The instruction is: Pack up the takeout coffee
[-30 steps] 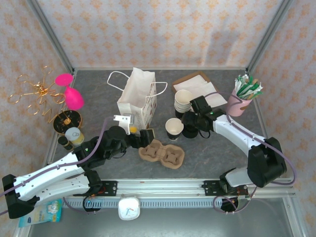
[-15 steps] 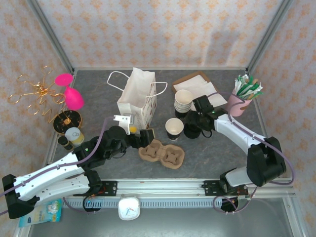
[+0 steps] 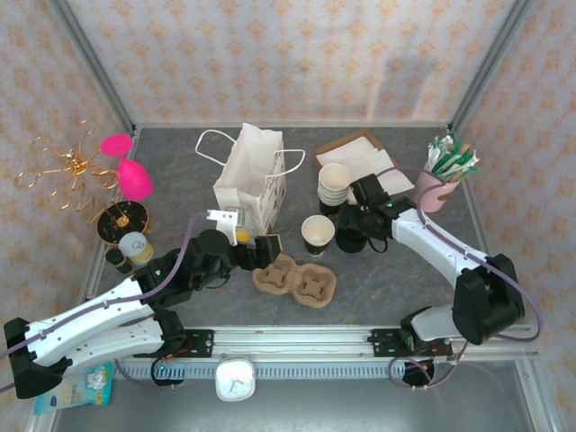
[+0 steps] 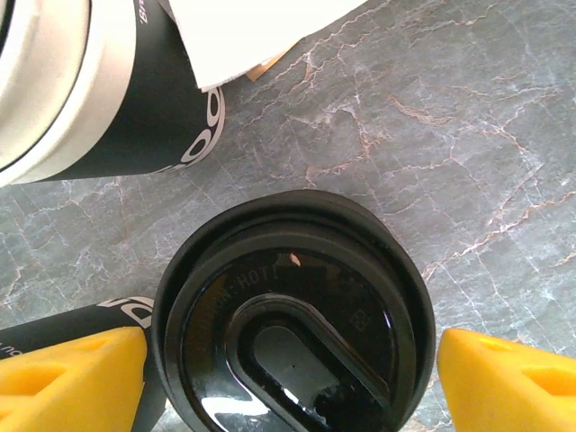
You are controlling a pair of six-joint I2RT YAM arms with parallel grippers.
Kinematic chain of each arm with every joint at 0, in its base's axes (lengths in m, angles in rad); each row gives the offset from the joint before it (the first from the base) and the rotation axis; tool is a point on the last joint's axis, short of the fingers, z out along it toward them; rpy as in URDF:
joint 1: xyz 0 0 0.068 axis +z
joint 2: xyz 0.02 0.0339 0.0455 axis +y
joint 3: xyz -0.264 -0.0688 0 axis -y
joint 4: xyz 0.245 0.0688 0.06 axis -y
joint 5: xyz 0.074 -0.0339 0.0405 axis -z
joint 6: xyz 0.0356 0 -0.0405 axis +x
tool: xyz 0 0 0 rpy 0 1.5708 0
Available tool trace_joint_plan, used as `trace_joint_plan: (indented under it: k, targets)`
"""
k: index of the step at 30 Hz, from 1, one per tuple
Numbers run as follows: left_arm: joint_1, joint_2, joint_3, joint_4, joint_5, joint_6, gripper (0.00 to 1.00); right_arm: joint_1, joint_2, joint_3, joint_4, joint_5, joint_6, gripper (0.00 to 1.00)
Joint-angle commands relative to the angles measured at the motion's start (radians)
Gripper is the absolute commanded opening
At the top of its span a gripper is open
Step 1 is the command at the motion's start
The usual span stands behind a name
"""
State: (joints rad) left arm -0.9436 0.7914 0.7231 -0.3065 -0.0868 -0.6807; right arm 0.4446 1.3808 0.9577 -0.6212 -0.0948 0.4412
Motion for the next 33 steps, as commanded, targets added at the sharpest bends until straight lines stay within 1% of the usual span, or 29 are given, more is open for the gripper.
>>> trace_joint_plan:
  k: [1,8,19,33]
  targets:
    - [-0.005,-0.020,0.010,-0.004,-0.022,0.012,0.99,0.003,0.024,0.030,-0.015,0.008,-0.012,0.80]
    - [-0.004,-0.021,0.012,-0.008,-0.025,0.012,0.99,0.003,0.052,0.030,-0.002,0.007,-0.019,0.77]
    - [-0.004,-0.008,0.021,-0.003,-0.019,0.018,0.99,-0.003,0.051,0.029,-0.005,0.005,-0.032,0.67]
    - [-0.004,-0.006,0.025,-0.005,-0.024,0.021,0.99,-0.004,-0.007,0.076,-0.064,0.015,-0.039,0.67]
